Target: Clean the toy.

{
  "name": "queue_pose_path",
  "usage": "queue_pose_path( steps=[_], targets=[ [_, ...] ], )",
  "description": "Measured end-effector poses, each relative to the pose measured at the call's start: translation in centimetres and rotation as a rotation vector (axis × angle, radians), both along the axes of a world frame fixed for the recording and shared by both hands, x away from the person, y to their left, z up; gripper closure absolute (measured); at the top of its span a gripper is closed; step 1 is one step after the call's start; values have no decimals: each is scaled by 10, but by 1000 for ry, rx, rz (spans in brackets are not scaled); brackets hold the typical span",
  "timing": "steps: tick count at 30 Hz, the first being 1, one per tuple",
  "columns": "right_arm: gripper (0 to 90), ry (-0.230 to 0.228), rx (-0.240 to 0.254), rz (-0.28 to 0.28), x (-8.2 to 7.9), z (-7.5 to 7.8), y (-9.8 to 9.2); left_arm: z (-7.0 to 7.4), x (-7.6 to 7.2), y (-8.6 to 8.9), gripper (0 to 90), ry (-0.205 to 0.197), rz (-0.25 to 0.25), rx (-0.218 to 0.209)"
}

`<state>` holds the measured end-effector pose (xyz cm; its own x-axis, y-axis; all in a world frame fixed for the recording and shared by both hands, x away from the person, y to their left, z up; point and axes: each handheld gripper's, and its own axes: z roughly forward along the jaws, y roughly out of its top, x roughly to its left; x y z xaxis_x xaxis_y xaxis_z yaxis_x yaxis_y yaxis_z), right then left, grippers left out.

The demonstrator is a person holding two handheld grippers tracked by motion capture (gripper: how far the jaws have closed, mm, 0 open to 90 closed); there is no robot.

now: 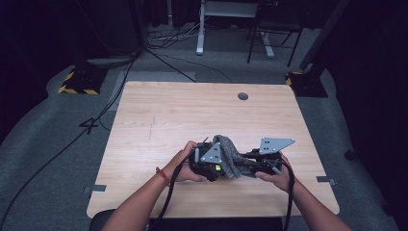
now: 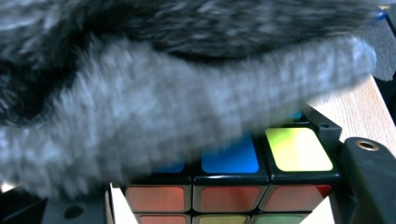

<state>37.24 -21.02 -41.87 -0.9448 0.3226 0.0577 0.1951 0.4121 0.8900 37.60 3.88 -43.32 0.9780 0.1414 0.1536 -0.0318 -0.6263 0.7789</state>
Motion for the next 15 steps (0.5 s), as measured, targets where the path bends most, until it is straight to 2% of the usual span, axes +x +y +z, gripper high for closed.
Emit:
queue_pose_path(
  steps=[1,2,3,4,5,7,9,10,11,14,15],
  targets=[
    [790,1,-7,-13,2,-2,-2,1,0,1,332,-1,1,-8],
    [790,23,-18,-36,6,-6,-4,3,-1,2,332,-12,2,-24],
    [790,23,-18,-36,6,-6,-4,3,-1,2,332,-12,2,-24],
    [790,28,-55,-45,9,-10,-3,4,-1,3,332,-5,0,-34],
    [790,28,-55,-45,9,-10,-3,4,-1,3,332,-7,0,-43],
    [790,31,-97,-55,11,-15,-1,6,-1,4,332,-14,-1,-54],
    [790,63,-75,-27,12,-18,-1,6,-2,4,332,-14,0,-58],
    [790,57,-75,-20,11,-17,1,6,-2,3,331,-14,0,-61],
    [790,61,-38,11,9,-15,1,6,-1,4,330,-5,-3,-68],
    [790,78,-13,18,10,-15,-1,5,1,5,329,4,2,-66],
    [791,85,14,24,10,-14,-2,4,1,5,328,2,6,-56]
  ],
)
